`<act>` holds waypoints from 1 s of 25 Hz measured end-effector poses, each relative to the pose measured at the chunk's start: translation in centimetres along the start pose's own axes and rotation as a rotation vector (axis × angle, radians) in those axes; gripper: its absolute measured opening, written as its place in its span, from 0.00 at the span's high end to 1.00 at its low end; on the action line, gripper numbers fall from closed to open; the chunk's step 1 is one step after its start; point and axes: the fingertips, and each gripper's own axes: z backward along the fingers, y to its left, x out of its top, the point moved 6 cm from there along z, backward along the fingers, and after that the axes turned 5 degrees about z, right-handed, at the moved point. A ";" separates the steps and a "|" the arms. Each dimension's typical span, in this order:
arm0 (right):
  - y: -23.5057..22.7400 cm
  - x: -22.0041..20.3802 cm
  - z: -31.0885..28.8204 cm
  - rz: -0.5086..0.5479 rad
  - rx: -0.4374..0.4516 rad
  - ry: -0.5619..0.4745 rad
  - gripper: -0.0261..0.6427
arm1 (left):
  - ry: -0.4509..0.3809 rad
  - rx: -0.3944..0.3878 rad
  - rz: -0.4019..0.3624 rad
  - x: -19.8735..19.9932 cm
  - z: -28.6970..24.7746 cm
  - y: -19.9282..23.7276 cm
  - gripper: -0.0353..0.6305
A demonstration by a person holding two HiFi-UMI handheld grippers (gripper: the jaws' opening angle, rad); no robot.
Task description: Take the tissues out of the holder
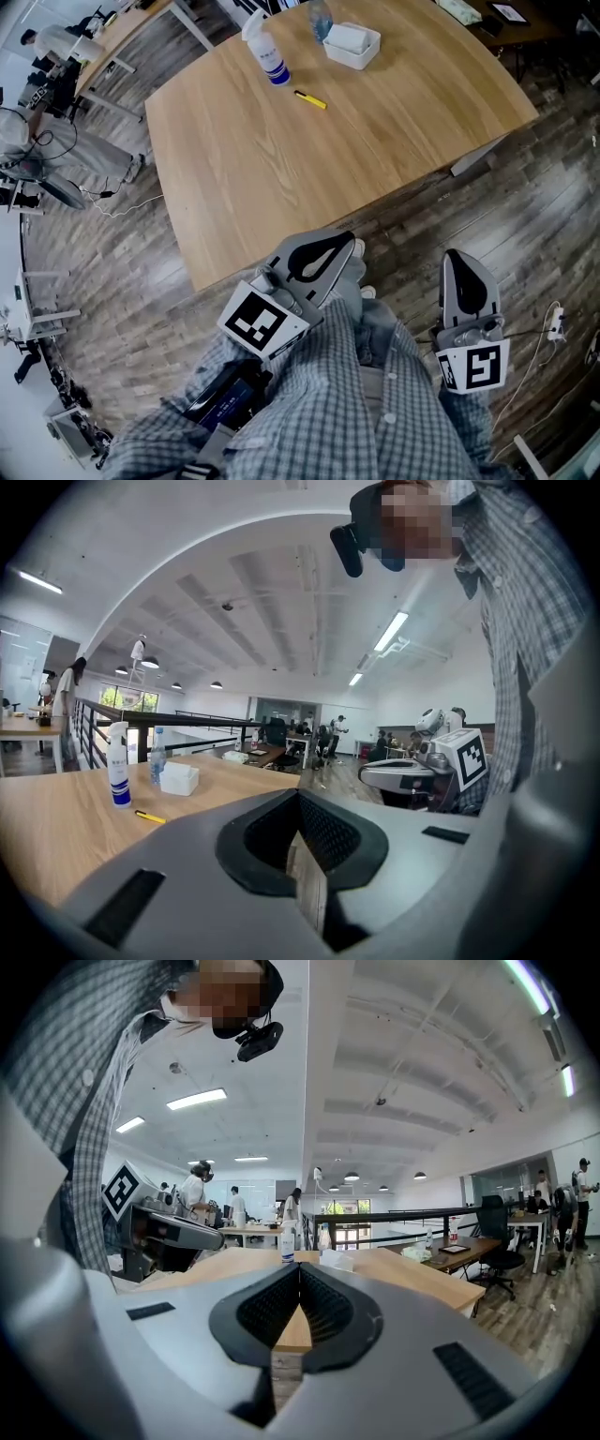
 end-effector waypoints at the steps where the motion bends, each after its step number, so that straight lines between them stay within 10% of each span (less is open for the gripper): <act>1: -0.3 0.1 -0.3 0.002 -0.007 0.006 0.94 | 0.000 -0.008 0.002 0.0 -0.5 0.4 0.94; 25: -6.5 2.5 -10.6 0.017 -0.166 0.054 0.94 | -0.004 -0.177 0.006 4.7 -11.2 11.1 0.94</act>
